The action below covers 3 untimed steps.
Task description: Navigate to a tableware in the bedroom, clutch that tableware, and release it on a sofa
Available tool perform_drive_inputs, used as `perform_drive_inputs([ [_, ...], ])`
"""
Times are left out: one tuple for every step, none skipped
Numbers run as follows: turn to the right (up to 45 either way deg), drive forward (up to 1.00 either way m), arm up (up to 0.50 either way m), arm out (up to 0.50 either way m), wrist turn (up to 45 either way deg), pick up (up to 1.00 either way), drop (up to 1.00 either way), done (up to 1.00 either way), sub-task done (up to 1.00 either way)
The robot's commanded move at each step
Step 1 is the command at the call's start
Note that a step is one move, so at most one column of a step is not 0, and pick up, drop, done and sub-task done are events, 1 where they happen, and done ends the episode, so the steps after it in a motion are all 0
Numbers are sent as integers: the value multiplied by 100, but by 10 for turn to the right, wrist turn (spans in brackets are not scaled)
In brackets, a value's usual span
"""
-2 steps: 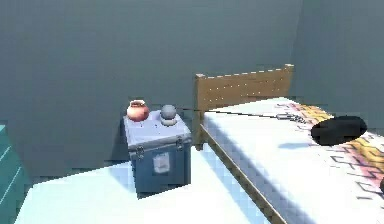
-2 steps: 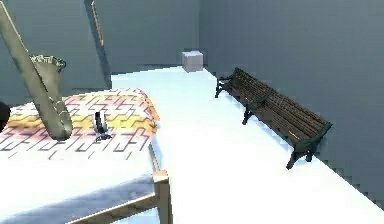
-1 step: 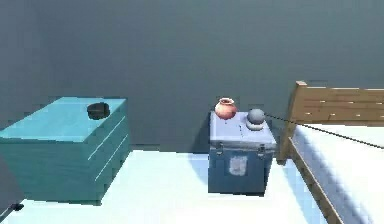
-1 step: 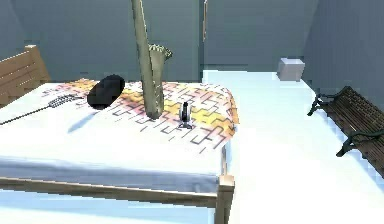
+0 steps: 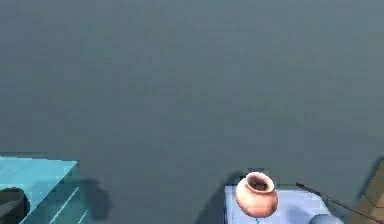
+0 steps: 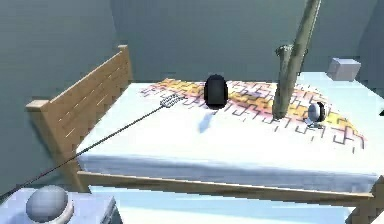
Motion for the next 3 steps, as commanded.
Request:
perform_drive_inputs([
  [-450,0,0,0,0,0,0,0,0],
  [-450,0,0,0,0,0,0,0,0],
  [-450,0,0,0,0,0,0,0,0],
])
